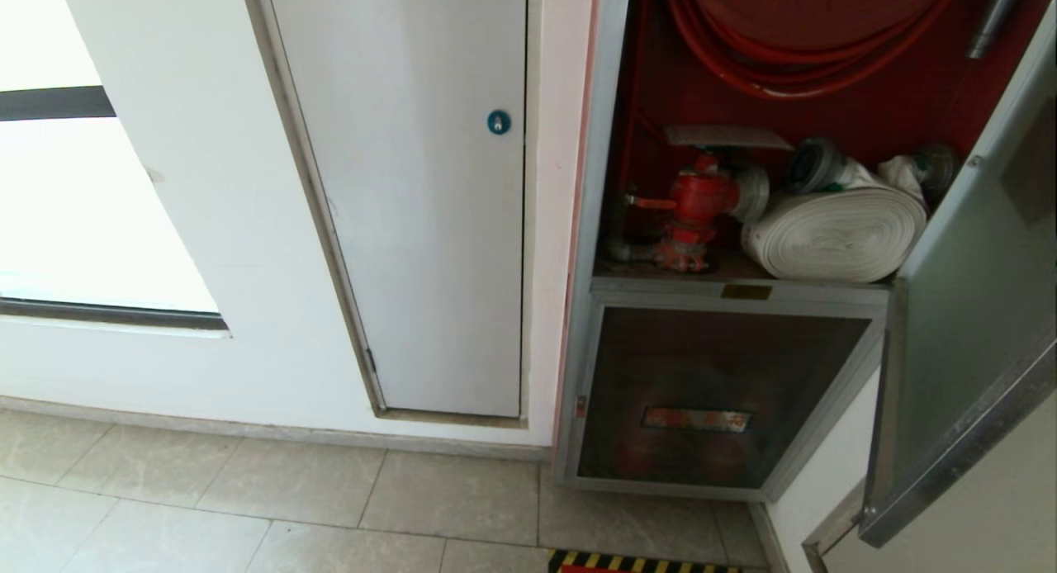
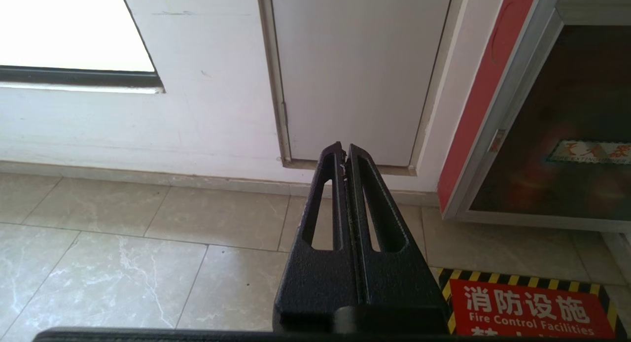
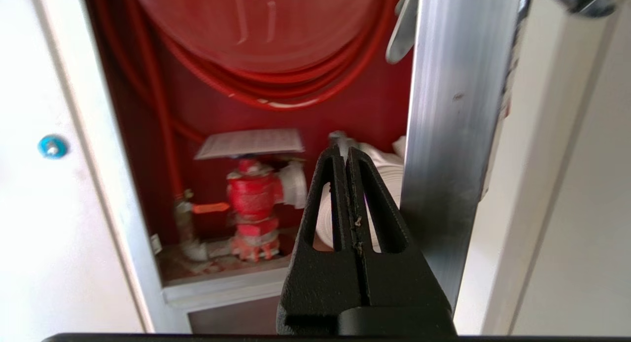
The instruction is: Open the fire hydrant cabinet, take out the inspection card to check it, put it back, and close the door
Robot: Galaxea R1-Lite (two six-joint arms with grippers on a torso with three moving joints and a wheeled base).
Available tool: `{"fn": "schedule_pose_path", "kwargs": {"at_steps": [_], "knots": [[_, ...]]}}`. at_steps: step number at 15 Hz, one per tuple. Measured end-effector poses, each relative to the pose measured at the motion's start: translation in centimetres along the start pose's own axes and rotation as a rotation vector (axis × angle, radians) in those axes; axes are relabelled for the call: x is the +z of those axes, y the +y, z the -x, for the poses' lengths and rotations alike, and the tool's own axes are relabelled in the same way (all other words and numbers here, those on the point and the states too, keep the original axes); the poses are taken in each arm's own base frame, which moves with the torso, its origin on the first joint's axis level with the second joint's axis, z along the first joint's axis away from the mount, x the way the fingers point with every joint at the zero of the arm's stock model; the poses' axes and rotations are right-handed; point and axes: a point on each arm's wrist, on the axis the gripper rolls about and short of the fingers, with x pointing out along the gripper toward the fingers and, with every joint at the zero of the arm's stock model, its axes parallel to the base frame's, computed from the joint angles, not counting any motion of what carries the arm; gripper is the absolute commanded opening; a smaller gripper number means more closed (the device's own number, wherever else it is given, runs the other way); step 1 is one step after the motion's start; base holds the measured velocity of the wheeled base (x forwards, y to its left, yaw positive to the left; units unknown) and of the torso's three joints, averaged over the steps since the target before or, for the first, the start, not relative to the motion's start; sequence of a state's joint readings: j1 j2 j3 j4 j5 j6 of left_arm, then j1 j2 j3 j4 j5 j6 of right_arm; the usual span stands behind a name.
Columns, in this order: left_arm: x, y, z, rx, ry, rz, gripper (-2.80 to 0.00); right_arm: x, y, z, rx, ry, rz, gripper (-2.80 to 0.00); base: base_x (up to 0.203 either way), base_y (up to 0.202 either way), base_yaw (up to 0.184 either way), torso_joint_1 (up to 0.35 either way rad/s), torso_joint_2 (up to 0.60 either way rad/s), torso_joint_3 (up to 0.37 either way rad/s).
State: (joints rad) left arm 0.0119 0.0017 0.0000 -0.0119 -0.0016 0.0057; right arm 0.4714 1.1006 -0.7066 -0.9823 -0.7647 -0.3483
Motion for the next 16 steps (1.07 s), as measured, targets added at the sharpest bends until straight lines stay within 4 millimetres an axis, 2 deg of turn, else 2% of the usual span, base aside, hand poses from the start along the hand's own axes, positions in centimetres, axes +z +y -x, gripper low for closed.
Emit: {"fn": "schedule_pose_path", "kwargs": {"at_steps": [7,16], "knots": [[0.0,0.0,0.0,0.000,0.000,0.000,-2.80,0.0,-1.9,0.0,-0.096,0.001,0.047,-2.80,0.000,0.000,0.000,0.000,0.00,0.000],[0.0,0.0,0.0,0.000,0.000,0.000,-2.80,0.8,-5.4,0.6,-0.294,-0.005,0.141,-2.80,0.000,0.000,0.000,0.000,0.00,0.000]]}}
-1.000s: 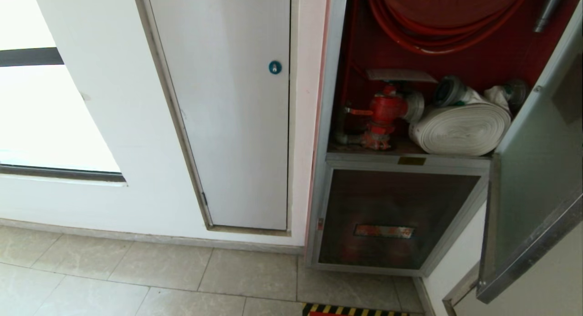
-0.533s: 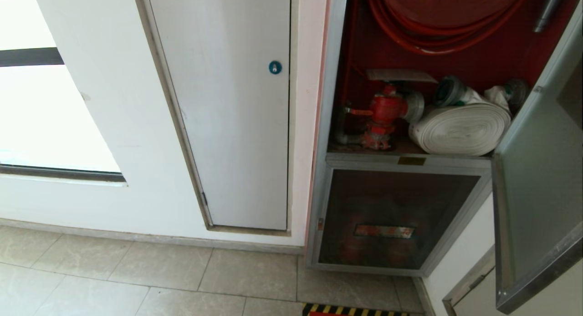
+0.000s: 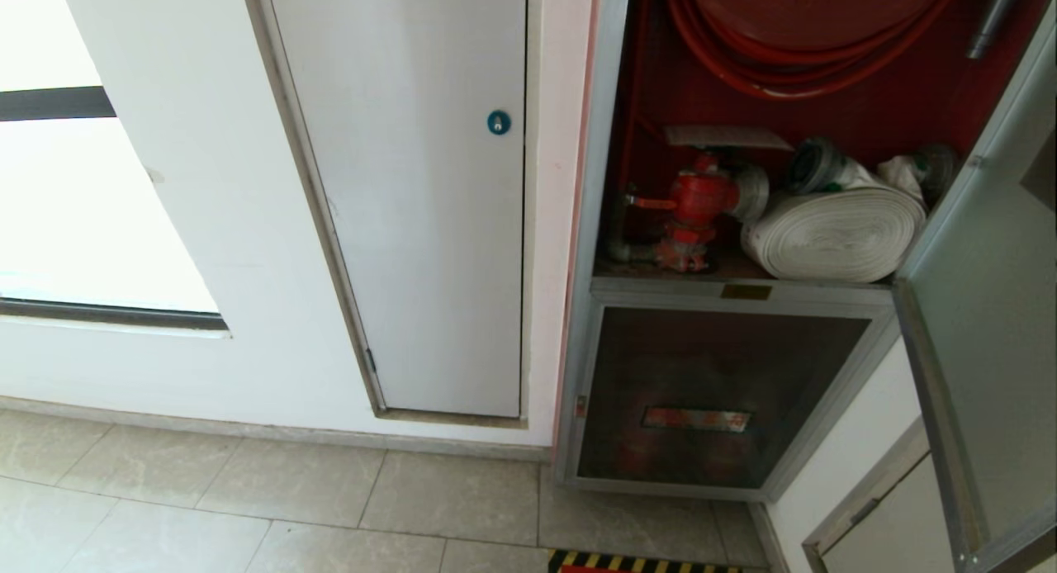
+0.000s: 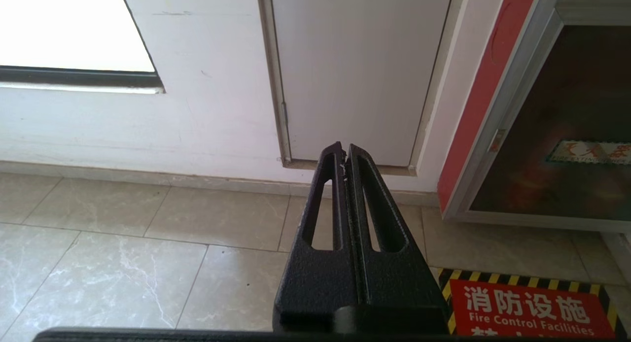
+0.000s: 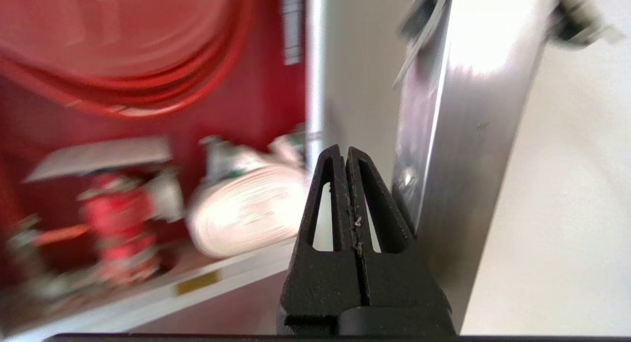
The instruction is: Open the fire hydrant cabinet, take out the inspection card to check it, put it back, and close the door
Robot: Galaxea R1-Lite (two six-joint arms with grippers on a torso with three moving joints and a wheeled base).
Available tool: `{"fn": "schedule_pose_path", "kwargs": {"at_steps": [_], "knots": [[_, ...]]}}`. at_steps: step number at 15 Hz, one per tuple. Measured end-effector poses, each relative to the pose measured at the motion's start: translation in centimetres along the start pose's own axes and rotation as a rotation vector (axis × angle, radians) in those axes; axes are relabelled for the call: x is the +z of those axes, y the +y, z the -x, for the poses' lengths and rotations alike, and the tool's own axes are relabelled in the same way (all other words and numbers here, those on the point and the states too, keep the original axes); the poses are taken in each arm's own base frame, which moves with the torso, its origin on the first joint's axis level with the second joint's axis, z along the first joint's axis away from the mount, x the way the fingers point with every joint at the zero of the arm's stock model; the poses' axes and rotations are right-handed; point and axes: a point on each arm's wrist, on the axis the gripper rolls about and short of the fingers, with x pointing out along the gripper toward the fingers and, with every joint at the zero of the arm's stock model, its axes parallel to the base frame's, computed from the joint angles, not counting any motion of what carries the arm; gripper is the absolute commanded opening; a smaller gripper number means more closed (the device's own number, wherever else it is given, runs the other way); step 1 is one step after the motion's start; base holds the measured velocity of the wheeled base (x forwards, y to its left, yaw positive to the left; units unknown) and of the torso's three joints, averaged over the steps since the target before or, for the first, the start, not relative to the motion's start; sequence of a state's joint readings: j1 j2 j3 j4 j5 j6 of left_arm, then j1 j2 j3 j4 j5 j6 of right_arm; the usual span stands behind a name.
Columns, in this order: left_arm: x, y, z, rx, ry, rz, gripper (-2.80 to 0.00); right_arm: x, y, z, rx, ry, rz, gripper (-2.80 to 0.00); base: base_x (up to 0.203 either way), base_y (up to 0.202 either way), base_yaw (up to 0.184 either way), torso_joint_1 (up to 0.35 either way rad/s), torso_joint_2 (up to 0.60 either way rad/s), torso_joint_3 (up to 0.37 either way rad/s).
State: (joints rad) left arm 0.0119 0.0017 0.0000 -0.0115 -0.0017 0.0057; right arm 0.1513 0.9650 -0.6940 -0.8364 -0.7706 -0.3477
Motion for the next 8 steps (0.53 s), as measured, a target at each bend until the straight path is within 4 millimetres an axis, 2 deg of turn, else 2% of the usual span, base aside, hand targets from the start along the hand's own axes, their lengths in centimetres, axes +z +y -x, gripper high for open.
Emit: {"fn": "schedule_pose_path", "kwargs": {"at_steps": [8], "knots": [[0.0,0.0,0.0,0.000,0.000,0.000,-2.80,-0.1,-2.4,-1.0,-0.233,-0.022,0.097,-2.80,0.000,0.000,0.000,0.000,0.00,0.000]]}}
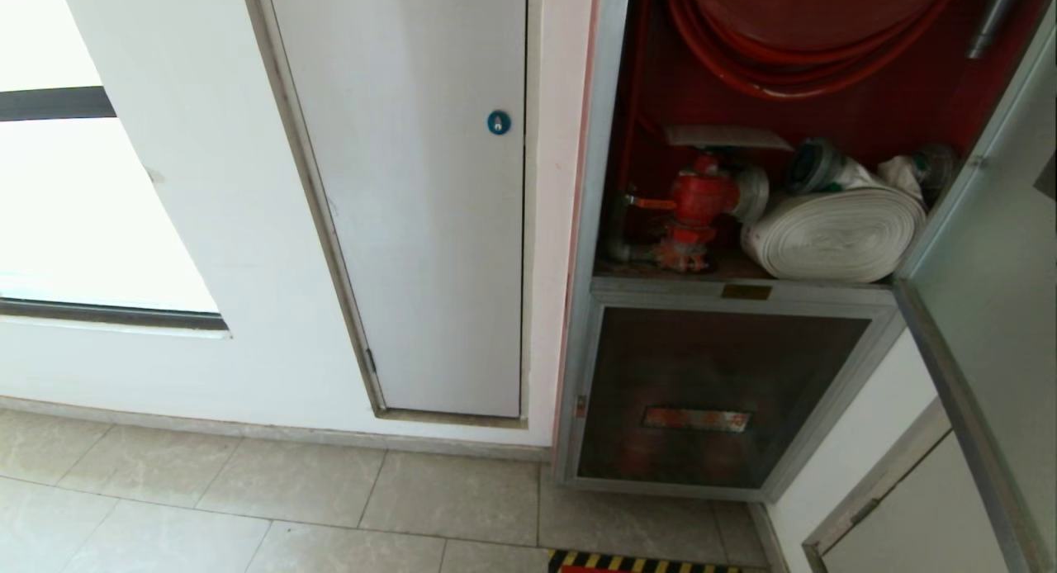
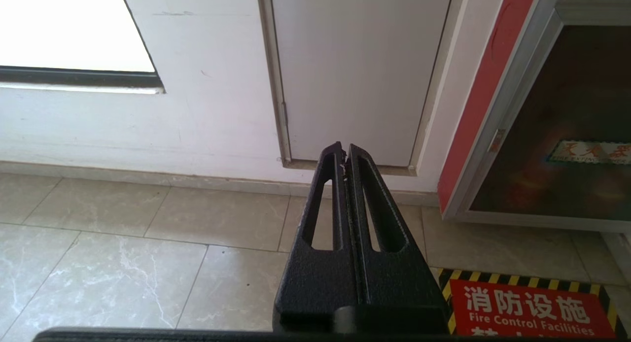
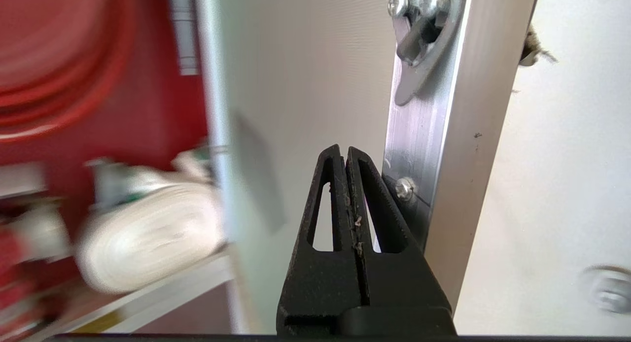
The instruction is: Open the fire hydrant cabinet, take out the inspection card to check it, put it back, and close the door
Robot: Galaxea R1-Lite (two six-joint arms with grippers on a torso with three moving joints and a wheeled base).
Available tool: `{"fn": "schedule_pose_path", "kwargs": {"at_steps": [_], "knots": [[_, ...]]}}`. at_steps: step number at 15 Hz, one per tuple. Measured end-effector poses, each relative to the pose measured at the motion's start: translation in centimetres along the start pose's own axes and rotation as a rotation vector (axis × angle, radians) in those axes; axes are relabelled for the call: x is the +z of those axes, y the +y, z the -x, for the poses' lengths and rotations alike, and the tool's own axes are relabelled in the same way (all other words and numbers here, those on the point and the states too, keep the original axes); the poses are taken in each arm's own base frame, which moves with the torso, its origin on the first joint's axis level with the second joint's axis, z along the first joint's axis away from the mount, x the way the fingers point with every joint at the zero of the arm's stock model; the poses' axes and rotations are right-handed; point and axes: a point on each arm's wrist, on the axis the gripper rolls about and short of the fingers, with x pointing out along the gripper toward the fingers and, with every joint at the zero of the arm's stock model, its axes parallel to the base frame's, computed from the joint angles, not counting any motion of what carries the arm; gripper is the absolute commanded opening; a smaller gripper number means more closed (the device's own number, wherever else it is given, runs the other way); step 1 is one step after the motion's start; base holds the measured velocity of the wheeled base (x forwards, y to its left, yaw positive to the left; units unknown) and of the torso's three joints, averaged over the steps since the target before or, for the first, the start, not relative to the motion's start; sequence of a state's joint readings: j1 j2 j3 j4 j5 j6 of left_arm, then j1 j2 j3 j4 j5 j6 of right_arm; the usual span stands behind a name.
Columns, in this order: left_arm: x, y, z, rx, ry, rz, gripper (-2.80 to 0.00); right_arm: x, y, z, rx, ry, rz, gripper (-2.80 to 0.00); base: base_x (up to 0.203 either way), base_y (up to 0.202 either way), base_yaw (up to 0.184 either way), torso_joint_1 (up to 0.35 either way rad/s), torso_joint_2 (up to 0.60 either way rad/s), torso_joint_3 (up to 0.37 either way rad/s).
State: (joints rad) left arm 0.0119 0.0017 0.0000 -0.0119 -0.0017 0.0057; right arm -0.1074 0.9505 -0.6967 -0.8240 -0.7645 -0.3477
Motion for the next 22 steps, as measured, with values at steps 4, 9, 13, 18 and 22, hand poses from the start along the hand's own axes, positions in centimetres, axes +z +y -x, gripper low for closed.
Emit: {"fn": "schedule_pose_path", "kwargs": {"at_steps": [4,9,13,18,22], "knots": [[0.0,0.0,0.0,0.000,0.000,0.000,-2.80,-0.5,-0.5,-1.4,-0.117,0.005,0.067,-2.80,0.000,0.000,0.000,0.000,0.00,0.000],[0.0,0.0,0.0,0.000,0.000,0.000,-2.80,-1.8,-0.7,-3.1,-0.191,0.030,0.148,-2.80,0.000,0.000,0.000,0.000,0.00,0.000],[0.0,0.0,0.0,0.000,0.000,0.000,-2.80,-3.0,-0.9,-4.4,-0.242,0.059,0.198,-2.80,0.000,0.000,0.000,0.000,0.00,0.000],[0.0,0.0,0.0,0.000,0.000,0.000,-2.80,-4.2,-1.4,-5.9,-0.269,0.077,0.204,-2.80,0.000,0.000,0.000,0.000,0.00,0.000],[0.0,0.0,0.0,0.000,0.000,0.000,-2.80,-5.3,-2.3,-7.2,-0.282,0.090,0.203,-2.80,0.000,0.000,0.000,0.000,0.00,0.000]]}}
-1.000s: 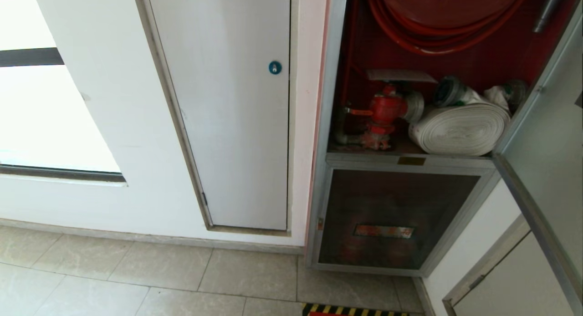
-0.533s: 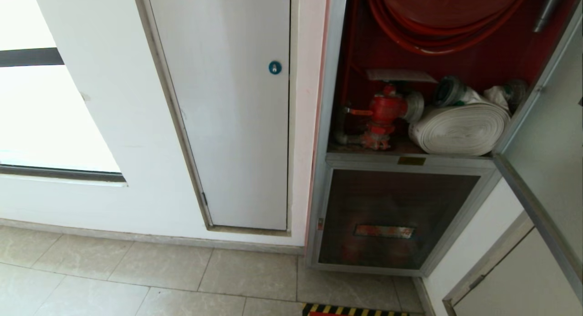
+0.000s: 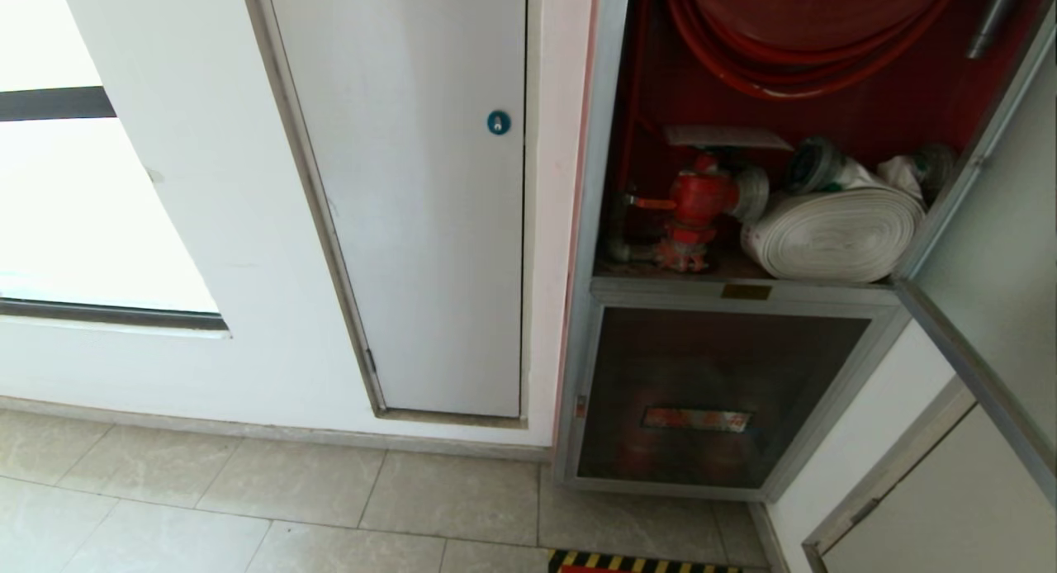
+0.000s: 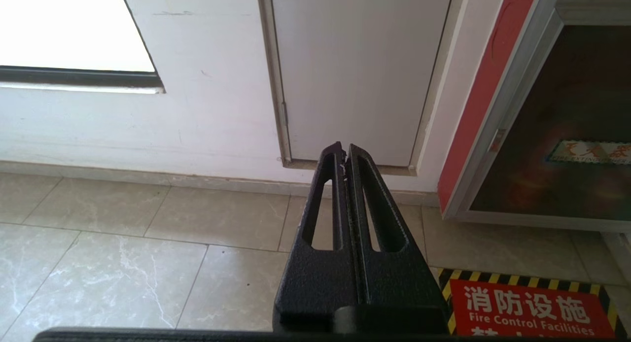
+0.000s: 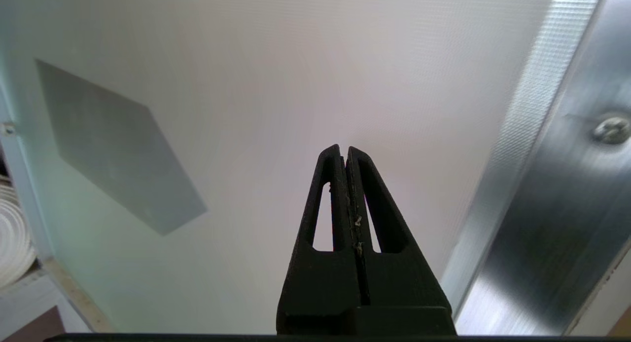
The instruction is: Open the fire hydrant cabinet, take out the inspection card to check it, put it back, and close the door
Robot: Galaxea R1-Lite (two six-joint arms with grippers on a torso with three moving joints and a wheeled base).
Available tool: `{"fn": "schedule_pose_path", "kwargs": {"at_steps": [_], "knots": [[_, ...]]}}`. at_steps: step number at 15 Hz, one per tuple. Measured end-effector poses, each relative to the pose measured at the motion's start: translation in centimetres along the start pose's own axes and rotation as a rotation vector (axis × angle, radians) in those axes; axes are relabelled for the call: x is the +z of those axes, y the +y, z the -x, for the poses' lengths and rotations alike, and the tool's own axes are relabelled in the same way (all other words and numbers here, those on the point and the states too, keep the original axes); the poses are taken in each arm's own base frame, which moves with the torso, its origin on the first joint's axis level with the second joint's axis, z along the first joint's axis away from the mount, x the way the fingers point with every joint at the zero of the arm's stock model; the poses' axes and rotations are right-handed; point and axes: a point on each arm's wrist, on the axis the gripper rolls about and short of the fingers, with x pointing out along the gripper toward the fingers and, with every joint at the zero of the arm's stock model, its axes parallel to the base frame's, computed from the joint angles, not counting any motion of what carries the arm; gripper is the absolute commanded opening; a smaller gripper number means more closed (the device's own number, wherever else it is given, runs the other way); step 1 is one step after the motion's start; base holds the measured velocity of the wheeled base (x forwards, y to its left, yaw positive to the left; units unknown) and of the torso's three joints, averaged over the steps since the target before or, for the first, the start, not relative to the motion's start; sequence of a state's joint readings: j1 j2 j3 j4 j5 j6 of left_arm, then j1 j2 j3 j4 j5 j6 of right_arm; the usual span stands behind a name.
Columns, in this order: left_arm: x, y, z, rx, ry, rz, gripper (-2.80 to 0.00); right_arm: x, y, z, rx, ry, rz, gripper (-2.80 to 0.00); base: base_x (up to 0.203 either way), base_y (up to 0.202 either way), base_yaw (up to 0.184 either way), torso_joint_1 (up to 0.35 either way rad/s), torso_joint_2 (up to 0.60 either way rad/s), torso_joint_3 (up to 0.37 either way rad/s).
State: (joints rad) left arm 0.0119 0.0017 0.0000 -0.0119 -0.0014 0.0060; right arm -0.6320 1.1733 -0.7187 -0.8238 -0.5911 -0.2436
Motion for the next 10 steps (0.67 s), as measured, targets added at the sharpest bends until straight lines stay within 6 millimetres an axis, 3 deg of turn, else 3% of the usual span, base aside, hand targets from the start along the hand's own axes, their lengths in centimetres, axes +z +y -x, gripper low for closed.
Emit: {"fn": "schedule_pose_path", "kwargs": {"at_steps": [7,10], "knots": [[0.0,0.0,0.0,0.000,0.000,0.000,-2.80,-0.6,0.1,-0.2,0.012,0.013,0.013,-2.80,0.000,0.000,0.000,0.000,0.00,0.000],[0.0,0.0,0.0,0.000,0.000,0.000,-2.80,-0.7,1.2,0.8,0.113,0.015,-0.015,-2.80,0.000,0.000,0.000,0.000,0.00,0.000]]}}
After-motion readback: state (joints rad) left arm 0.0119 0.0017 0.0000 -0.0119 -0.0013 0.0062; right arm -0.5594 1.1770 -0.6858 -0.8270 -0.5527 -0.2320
